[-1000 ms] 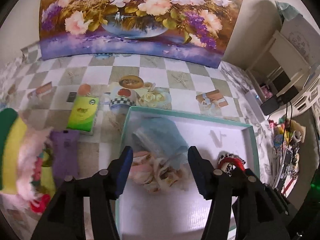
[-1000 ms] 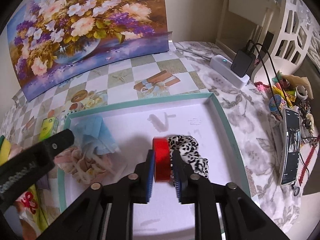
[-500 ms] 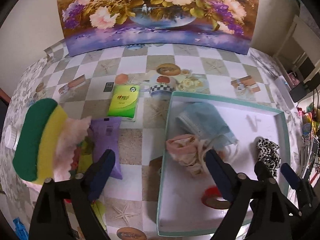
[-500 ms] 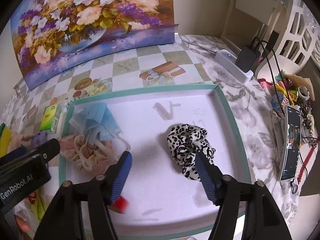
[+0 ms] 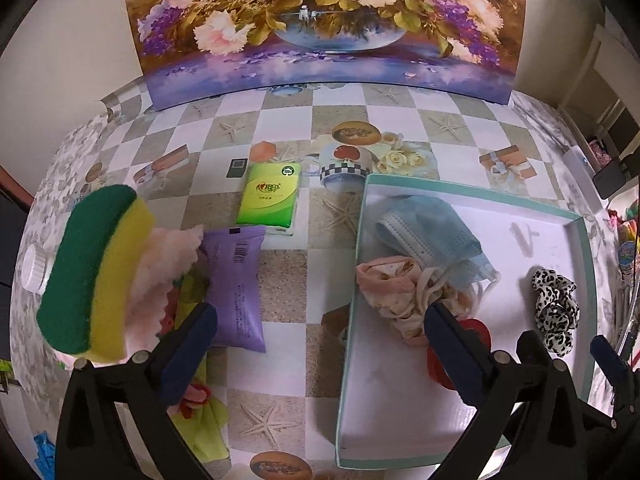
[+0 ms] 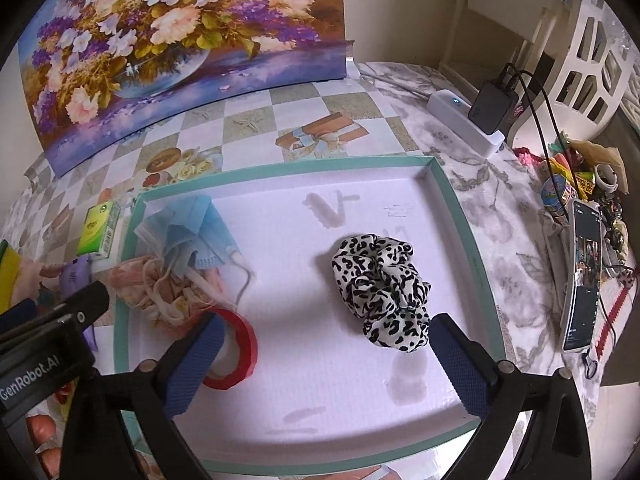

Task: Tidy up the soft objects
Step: 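Withdraw both open tools from the tray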

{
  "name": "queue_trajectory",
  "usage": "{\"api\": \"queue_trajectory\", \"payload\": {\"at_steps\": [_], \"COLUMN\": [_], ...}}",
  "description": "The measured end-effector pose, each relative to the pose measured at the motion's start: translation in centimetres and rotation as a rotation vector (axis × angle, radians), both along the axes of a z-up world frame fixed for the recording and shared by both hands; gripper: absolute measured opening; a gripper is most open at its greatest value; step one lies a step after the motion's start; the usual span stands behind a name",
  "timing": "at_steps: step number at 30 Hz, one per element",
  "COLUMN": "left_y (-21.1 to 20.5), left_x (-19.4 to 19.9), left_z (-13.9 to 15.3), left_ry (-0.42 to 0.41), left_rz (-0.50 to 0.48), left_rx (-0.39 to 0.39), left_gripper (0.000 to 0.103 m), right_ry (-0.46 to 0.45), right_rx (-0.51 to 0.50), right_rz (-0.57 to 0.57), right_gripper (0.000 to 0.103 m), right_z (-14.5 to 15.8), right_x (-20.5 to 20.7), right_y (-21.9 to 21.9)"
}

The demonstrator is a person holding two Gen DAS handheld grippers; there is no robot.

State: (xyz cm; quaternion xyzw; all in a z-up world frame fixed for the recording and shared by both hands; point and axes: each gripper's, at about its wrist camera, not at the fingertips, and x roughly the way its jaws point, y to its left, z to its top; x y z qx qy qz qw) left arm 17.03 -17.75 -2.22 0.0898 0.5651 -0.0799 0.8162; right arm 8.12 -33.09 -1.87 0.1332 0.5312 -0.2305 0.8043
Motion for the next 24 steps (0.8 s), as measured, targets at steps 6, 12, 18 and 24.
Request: {"api": "queue_trajectory", "payload": {"at_steps": [6,12,18,24], "left_y": [0.3,0.8,1.9,3.8], "left_x": [-0.3,-1.1,-2.2,-3.0], "left_z": [0.8,2.7,5.5,7.9], "left_ry": [-0.031,-0.068,-0.129,-0.148], "left_rz": [-0.001,-0.013,-0.026,-0.043], "left_rx": [-0.003,-0.026,-0.045,-0.093], "left_gripper": [0.103,0.103,0.103,0.103], "right_ry": [0.004,-0.062,-0.092,-0.095], "right_rx": [0.013,-0.010,0.033,0.040], "right_rz": [0.006,-0.013,0.025,0.064], "right_gripper": [0.103,0.103,0.103,0.103], "right_z": [-0.6,1.0,2.4,4.0], "right_x": [-0.2,-0.8,-1.0,-1.1], "right_y": [0.1,0.2,1.4,3.3]}}
